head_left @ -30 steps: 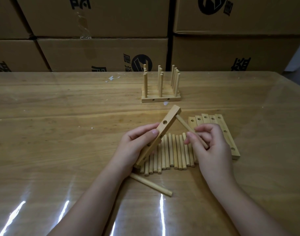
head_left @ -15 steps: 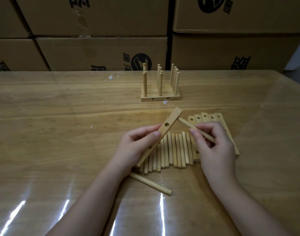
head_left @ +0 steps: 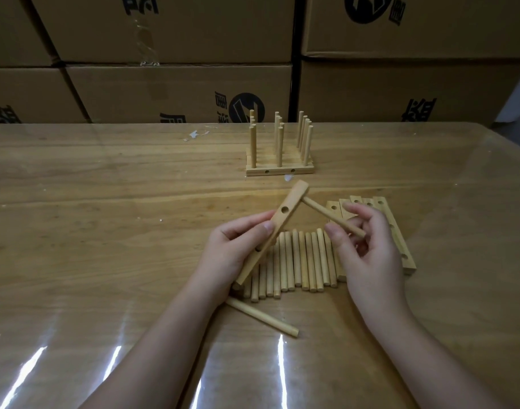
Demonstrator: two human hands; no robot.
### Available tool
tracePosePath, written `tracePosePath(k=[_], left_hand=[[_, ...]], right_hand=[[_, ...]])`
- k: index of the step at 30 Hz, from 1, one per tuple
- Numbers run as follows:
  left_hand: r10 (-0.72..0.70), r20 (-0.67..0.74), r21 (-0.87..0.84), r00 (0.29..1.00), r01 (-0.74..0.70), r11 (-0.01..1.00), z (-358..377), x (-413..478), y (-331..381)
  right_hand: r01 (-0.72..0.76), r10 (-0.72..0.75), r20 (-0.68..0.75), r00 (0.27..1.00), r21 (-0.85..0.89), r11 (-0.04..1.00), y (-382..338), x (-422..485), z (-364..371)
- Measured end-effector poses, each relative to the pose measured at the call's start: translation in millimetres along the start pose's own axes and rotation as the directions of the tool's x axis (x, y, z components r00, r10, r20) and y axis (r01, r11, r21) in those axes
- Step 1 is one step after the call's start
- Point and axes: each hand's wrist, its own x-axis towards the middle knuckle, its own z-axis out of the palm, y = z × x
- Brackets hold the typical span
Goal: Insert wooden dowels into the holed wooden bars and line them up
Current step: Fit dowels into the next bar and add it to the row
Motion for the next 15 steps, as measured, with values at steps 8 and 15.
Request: tracePosePath(k=[8,15], left_hand=[[-0.054,-0.069,-0.116,0.996,0.045,0.992,-0.8,-0.9,4.8],[-0.069,-0.058,-0.093,0.996,0.064,0.994,0.7,-1.5,5.9]], right_hand=[[0.048,-0.048,-0.056,0.997,-0.007,0.999,3.2,-0.1,-3.1],[0.038,-0.045,-0.074,0.996,-0.099,0.994,6.6,0.1,-1.6]])
